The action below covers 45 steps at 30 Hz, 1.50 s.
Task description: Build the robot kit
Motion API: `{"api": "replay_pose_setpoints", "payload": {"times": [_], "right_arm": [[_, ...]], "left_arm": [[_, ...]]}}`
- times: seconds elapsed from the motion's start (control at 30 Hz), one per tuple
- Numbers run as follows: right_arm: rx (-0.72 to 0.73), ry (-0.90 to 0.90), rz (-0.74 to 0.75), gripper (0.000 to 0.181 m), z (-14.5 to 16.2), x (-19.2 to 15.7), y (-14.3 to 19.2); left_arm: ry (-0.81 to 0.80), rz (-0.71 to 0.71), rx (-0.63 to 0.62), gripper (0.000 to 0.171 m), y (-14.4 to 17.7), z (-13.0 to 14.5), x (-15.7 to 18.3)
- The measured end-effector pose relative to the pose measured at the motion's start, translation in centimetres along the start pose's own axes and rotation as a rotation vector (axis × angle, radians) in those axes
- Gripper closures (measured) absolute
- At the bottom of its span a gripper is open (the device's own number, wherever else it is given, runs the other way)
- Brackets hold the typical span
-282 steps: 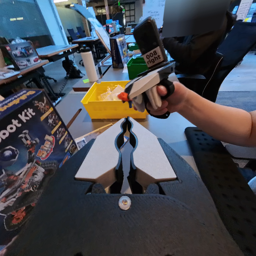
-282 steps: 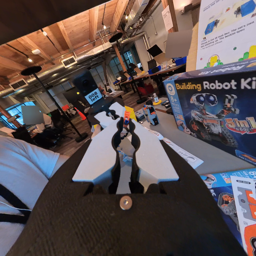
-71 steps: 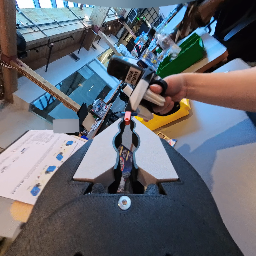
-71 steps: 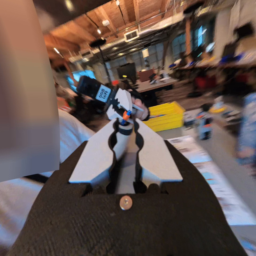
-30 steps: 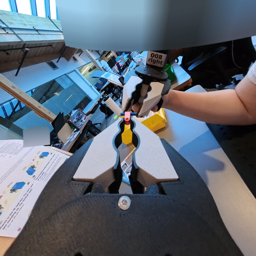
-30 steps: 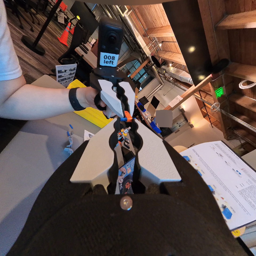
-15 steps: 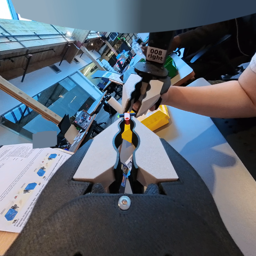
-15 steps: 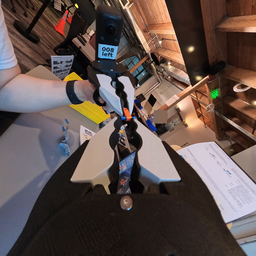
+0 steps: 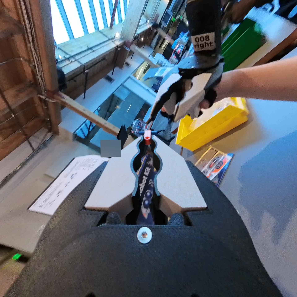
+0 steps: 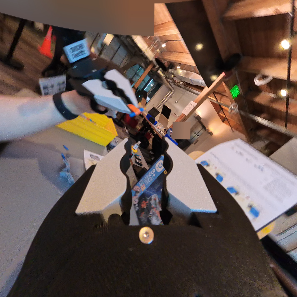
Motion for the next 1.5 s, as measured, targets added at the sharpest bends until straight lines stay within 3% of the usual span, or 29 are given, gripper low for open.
{"api": "replay_pose_setpoints", "payload": {"times": [0.07, 0.13, 0.2, 0.3, 0.37, 0.43, 0.53, 0.63, 0.77, 0.93, 1.07, 1.17, 1.27, 1.37, 1.5], "right_arm": [[0.065, -0.126, 0.006, 0.147, -0.1, 1.2, 1.1], [0.159, -0.023, 0.03, 0.152, -3.7, 0.2, 2.3], [0.109, 0.083, 0.042, 0.156, -4.9, -0.9, 2.3], [-0.148, 0.091, 0.039, 0.153, -1.4, -0.6, 0.9], [-0.287, 0.029, -0.001, 0.151, 1.1, -0.5, 0.3], [-0.353, 0.007, -0.048, 0.151, 2.6, -1.0, -0.1], [-0.391, -0.034, -0.119, 0.151, 5.3, -2.3, -1.2], [-0.452, -0.099, -0.156, 0.152, 9.8, -4.2, -2.1], [-0.432, -0.178, -0.113, 0.155, 14.8, -6.5, -1.5], [-0.37, -0.28, 0.048, 0.161, 18.6, -6.4, 0.1], [-0.39, -0.261, 0.144, 0.163, 20.5, -6.3, 0.7], [-0.411, -0.236, 0.202, 0.163, 21.2, -6.1, 1.0], [-0.414, -0.249, 0.241, 0.163, 21.6, -5.5, 1.6], [-0.429, -0.269, 0.273, 0.163, 22.0, -4.9, 2.0], [-0.445, -0.202, 0.251, 0.163, 21.7, -5.1, 1.8]], "left_arm": [[-0.019, -0.003, -0.011, 0.167, 0.3, 0.0, 0.1], [-0.008, 0.012, 0.006, 0.167, 0.7, -0.8, 0.2], [0.042, 0.101, -0.036, 0.167, 0.4, -0.5, 1.1], [0.204, 0.353, -0.278, 0.166, -1.5, 3.4, 5.0], [0.334, 0.484, -0.362, 0.166, -2.2, 5.8, 9.3], [0.394, 0.501, -0.47, 0.166, -2.3, 8.8, 13.5], [0.379, 0.512, -0.61, 0.166, -1.8, 12.0, 18.7], [0.421, 0.558, -0.64, 0.166, -2.0, 12.8, 21.8], [0.491, 0.613, -0.677, 0.166, -2.2, 13.4, 23.1], [0.486, 0.659, -0.742, 0.166, -1.9, 14.5, 24.8], [0.506, 0.667, -0.748, 0.165, -1.6, 14.7, 25.3], [0.561, 0.656, -0.75, 0.145, -1.5, 14.8, 24.7], [0.635, 0.609, -0.669, 0.145, -1.4, 13.8, 22.8], [0.7, 0.482, -0.585, 0.147, -0.6, 13.0, 19.3], [0.745, 0.187, -0.513, 0.15, 1.9, 12.8, 13.7]]}}
Point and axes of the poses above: each gripper's, where its closed fingertips meet, y back along the fingers, z out of its underside, x = y × z across the jaws, the point moved 3 cm from there along y, back along the fingers, and after that the axes turned 14 degrees about -x, right-handed, at the moved point
